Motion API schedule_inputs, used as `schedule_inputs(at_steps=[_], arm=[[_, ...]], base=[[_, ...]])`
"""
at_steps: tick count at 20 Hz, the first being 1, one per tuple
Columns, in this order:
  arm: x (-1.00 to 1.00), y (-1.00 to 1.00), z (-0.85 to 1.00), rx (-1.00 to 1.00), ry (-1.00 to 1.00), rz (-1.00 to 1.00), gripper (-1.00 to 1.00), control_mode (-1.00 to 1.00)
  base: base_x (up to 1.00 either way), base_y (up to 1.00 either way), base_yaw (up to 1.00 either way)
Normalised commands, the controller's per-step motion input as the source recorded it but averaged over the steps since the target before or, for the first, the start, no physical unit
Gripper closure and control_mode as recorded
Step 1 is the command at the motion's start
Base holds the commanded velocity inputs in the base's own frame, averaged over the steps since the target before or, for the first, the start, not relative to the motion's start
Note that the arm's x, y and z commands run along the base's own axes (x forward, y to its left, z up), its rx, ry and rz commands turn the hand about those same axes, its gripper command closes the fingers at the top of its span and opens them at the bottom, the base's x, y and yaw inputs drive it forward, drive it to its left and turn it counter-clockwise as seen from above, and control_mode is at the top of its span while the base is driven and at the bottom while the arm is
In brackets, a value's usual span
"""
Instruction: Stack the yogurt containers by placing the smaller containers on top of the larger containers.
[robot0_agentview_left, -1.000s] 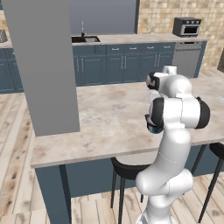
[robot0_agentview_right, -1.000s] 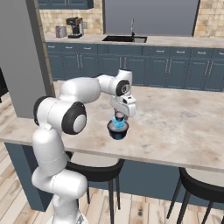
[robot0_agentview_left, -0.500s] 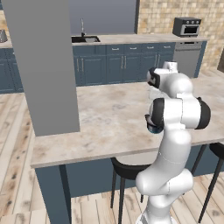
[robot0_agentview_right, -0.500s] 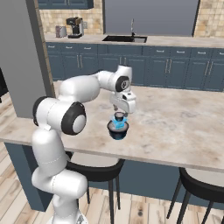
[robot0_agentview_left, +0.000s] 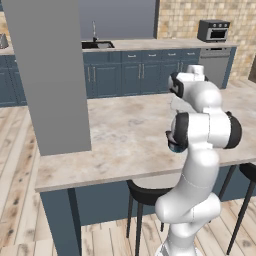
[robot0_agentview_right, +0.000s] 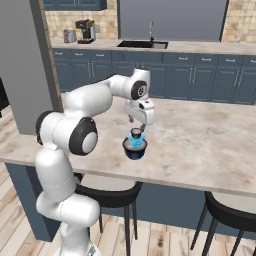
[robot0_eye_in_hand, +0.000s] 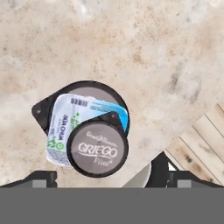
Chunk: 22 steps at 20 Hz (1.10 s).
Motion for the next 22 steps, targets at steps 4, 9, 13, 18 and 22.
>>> schedule_inputs(at_steps=[4,9,13,18,22], arm=[[-0.29,0.11,0.32,0.0,0.01,0.0,-1.0,-1.0],[-0.33,0.16,0.3,0.0,0.0,0.0,-1.0,-1.0],[-0.38,0.21,0.19,0.0,0.0,0.03,-1.0,-1.0],[-0.41,0.23,0.17,0.0,0.0,0.0,-1.0,-1.0],[-0.4,0.22,0.13,0.0,0.0,0.0,-1.0,-1.0]], base=[[0.0,0.0,0.0],[0.0,0.0,0.0],[0.0,0.0,0.0],[0.0,0.0,0.0],[0.0,0.0,0.0]])
